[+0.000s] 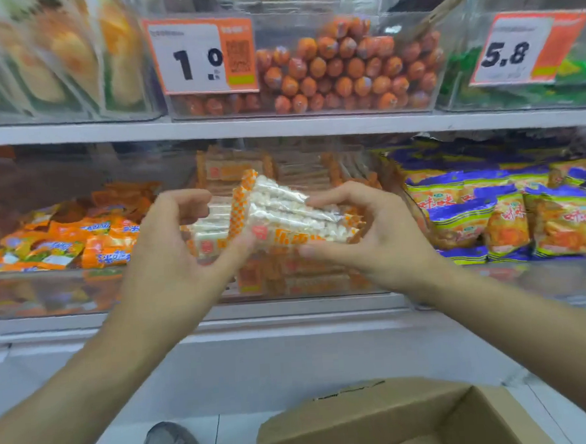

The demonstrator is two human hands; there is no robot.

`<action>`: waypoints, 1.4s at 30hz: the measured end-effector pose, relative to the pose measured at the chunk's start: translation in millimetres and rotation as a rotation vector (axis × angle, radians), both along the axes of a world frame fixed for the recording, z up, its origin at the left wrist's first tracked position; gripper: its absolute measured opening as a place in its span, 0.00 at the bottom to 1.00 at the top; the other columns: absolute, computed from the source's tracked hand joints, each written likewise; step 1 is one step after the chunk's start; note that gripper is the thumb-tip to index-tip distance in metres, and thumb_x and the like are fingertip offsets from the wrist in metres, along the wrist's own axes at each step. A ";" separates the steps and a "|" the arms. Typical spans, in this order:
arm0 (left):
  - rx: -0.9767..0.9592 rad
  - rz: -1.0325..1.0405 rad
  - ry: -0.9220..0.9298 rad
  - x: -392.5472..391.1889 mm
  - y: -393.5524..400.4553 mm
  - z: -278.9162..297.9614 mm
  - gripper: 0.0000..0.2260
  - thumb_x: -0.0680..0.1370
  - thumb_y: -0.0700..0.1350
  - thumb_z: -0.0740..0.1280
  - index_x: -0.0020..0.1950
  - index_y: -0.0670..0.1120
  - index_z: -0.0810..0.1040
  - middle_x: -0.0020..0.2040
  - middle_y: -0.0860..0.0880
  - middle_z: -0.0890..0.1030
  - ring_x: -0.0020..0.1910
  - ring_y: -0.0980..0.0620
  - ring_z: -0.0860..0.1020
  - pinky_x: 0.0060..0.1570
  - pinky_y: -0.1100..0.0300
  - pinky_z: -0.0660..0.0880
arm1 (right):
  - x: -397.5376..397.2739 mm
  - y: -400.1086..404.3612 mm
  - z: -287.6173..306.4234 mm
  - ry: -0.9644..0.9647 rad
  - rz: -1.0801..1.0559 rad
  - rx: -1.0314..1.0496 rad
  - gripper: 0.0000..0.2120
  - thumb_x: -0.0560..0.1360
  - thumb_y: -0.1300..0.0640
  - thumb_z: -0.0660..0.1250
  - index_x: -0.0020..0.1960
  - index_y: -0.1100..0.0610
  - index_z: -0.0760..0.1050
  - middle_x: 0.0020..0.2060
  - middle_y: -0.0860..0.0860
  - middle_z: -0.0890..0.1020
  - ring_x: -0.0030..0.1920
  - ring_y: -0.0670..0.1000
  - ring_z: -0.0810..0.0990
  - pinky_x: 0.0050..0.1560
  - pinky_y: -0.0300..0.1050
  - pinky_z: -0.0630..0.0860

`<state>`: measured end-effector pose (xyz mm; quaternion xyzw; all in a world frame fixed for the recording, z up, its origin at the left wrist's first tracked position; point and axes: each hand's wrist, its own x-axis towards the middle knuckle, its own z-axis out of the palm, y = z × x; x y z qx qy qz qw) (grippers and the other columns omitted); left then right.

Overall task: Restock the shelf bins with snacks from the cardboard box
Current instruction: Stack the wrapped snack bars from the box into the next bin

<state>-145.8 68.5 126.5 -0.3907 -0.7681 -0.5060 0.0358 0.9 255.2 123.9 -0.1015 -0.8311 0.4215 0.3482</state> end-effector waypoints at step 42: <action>-0.175 0.149 0.184 -72.3 -3.0 -54.0 0.33 0.73 0.47 0.76 0.73 0.45 0.63 0.66 0.47 0.64 0.65 0.50 0.65 0.59 0.63 0.64 | -146.2 24.0 8.7 -0.305 -0.314 0.286 0.33 0.74 0.36 0.69 0.72 0.54 0.71 0.64 0.50 0.78 0.62 0.51 0.77 0.61 0.45 0.73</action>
